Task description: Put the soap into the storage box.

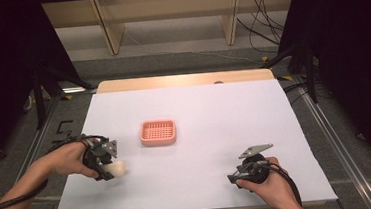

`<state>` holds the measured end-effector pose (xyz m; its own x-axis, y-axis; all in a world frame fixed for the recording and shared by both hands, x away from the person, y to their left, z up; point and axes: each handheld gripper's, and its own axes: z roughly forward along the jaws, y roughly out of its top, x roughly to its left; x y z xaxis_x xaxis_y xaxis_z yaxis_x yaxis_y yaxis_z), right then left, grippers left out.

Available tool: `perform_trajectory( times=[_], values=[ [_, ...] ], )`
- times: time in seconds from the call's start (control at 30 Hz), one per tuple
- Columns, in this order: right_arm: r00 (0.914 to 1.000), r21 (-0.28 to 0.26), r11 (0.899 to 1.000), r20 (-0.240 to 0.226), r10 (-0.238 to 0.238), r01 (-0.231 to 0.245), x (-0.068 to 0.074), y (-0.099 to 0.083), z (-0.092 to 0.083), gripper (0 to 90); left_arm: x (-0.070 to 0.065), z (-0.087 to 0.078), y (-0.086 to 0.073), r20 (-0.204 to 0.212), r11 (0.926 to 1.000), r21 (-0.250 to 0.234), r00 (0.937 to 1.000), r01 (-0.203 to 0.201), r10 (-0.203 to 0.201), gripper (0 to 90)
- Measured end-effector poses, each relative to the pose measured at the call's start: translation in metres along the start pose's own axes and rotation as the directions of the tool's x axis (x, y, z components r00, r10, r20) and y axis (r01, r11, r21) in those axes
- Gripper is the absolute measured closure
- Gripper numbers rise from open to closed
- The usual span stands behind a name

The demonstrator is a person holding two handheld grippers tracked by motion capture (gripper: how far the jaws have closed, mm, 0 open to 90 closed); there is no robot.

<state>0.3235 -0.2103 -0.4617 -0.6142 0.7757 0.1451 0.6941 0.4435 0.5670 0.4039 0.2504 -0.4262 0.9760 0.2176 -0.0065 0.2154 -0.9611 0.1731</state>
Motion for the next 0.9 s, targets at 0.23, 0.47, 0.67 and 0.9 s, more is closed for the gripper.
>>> perform_trajectory(
  times=[0.23,0.47,0.67,0.9],
  values=[
    [1.0,0.001,1.0,0.0,-0.001,0.001,-0.0002,-0.0001,-0.0001,49.3,0.0012,-0.0012,0.0016,-0.016,0.9994,-0.03,0.9997,0.017,-0.017,49.0],
    [1.0,-0.004,1.0,-0.002,0.001,-0.001,0.0,-0.0004,0.0007,49.2,0.0017,-0.001,0.0034,-0.028,0.9982,-0.052,0.9991,0.031,-0.033,49.0],
    [1.0,0.003,1.0,0.0,0.0,0.0,0.0,-0.0002,0.0003,49.3,0.0024,-0.0002,0.0047,-0.04,0.9964,-0.074,0.9982,0.041,-0.044,49.0],
    [1.0,0.003,1.0,0.001,-0.001,0.001,-0.0001,-0.0002,0.0004,49.3,0.0025,-0.0011,0.0053,-0.052,0.9945,-0.093,0.9972,0.048,-0.053,49.1]
  ],
)
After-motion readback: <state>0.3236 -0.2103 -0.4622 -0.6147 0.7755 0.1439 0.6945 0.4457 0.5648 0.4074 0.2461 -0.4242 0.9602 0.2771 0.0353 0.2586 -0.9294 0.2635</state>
